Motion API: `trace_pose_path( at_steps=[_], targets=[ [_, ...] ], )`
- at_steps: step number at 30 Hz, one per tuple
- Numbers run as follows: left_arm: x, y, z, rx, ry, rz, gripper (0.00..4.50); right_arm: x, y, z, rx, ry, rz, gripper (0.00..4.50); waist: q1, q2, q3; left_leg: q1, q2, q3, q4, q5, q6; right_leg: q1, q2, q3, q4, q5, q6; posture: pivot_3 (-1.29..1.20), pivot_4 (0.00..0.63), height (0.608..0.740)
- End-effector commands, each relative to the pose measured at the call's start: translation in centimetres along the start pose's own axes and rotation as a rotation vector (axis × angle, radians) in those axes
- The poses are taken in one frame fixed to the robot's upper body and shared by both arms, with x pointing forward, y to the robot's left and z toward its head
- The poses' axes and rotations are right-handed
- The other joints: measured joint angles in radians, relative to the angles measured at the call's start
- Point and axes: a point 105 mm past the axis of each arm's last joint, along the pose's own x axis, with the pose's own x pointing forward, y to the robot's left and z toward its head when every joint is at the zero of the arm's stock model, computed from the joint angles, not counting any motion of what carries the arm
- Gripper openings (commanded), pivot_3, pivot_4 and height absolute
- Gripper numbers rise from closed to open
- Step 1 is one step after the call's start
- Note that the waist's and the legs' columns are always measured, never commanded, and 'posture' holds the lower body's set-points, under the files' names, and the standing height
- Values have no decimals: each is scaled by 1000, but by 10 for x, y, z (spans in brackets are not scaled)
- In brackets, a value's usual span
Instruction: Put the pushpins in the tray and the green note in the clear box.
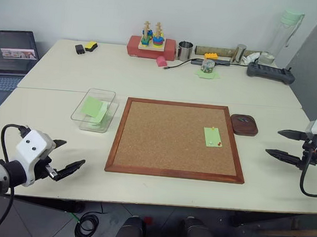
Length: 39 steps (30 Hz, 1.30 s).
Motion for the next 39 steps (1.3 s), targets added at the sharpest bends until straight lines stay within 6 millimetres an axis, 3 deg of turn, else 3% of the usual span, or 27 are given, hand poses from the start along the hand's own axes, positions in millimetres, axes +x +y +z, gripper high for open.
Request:
trace_pose_path(
  at_steps=[1,39],
  targets=[
    [-8,7,13,25,-42,18,4500,-9,-6,10,-41,-10,-24,4458,0,0,0,0,0,0,0,0,0,0,0,0,0,0,0,0,150,740],
    [-3,10,20,15,-42,23,4500,0,-3,13,-45,-30,-12,4458,0,0,0,0,0,0,0,0,0,0,0,0,0,0,0,0,150,740]
  ],
)
